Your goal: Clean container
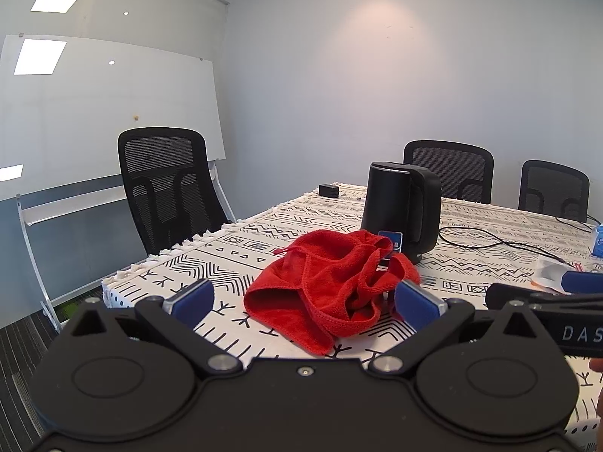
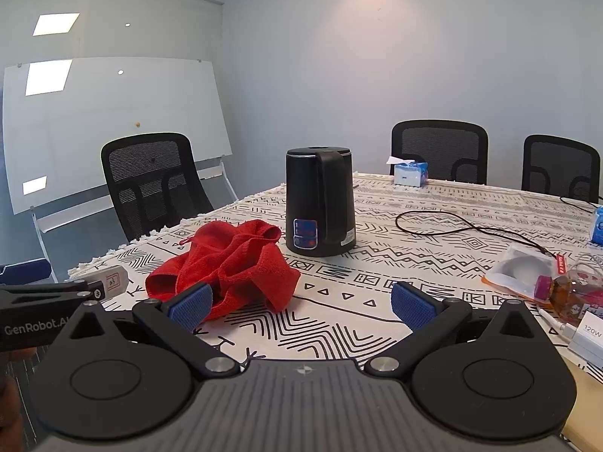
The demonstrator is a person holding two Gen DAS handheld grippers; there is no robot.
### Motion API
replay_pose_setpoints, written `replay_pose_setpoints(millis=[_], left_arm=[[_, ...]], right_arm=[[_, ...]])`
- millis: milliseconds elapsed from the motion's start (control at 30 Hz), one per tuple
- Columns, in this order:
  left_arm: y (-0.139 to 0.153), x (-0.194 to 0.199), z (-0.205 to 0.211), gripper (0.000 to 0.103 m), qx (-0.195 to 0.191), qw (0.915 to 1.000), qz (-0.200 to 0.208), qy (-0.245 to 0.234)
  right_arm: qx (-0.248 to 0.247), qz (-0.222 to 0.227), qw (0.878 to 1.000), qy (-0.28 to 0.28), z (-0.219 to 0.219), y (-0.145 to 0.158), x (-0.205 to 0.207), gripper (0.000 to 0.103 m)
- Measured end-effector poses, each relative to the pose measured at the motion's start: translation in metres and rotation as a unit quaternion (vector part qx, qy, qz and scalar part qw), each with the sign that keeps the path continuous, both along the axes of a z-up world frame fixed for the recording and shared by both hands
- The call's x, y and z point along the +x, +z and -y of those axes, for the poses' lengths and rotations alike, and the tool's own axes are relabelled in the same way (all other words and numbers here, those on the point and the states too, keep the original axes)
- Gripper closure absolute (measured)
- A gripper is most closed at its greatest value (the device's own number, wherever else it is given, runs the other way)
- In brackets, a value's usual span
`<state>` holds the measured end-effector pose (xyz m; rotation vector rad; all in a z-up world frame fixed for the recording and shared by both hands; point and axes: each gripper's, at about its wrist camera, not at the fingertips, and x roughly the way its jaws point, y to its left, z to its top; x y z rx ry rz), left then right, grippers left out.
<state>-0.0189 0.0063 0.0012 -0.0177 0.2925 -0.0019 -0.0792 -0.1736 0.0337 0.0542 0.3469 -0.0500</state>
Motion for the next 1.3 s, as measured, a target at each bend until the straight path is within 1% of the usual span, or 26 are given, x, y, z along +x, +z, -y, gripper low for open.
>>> replay_pose_setpoints(millis=[433,1300], left_arm=[[-0.0033,0.0016,0.0004,0.0,0.001,1.0,0.001,0.003],[-0.0064,0.0023,0.0037,0.0,0.005,1.0,-0.002,-0.006]], right_arm=[[0.009,0.0,1.0,0.001,0.005,-0.0004,-0.0018,0.0],[0.004,0.005,1.0,-0.002,0.003,-0.0012,-0.0032,0.0]])
